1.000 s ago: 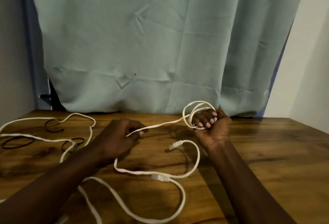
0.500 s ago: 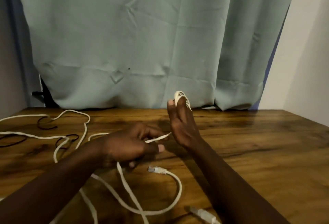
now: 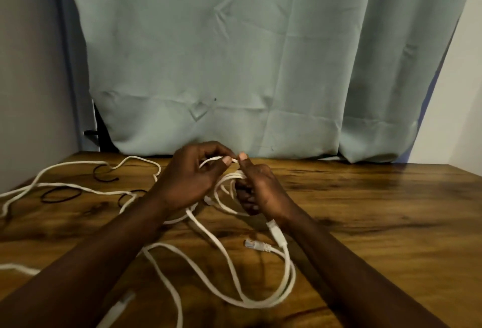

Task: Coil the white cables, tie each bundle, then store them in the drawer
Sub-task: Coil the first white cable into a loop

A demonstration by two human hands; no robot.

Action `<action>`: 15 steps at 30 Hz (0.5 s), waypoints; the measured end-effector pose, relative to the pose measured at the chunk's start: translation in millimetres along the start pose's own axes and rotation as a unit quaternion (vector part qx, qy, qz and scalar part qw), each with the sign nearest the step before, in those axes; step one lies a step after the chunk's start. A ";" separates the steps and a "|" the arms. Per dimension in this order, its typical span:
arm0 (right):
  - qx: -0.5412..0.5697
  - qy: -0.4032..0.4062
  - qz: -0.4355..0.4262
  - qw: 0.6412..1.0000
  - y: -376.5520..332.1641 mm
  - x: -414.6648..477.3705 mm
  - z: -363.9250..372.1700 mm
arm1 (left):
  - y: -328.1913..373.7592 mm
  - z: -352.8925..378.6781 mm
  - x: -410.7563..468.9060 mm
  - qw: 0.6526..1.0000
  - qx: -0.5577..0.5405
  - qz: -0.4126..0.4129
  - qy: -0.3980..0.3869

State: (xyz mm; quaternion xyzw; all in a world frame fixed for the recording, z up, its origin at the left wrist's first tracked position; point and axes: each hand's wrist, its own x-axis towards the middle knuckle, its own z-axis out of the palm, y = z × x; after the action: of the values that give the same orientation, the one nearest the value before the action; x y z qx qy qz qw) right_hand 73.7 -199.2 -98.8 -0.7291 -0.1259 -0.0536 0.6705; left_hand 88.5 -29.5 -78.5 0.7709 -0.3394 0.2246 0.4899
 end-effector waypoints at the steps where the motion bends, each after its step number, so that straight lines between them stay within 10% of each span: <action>1: 0.070 -0.010 0.043 0.997 -2.6 -1.8 -0.5 | -2.6 1.1 -1.5 0.997 0.070 0.025 -0.020; 15: 0.262 -0.005 0.085 0.961 -3.3 0.6 -12.6 | -4.6 23.9 -2.5 0.914 -0.313 -0.221 -0.132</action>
State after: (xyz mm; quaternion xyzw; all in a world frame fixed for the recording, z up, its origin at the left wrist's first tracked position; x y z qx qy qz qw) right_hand 74.6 -211.3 -94.3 -0.5360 -0.0766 0.0424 0.8397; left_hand 90.6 -49.1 -93.0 0.6560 -0.2754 -0.1109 0.6939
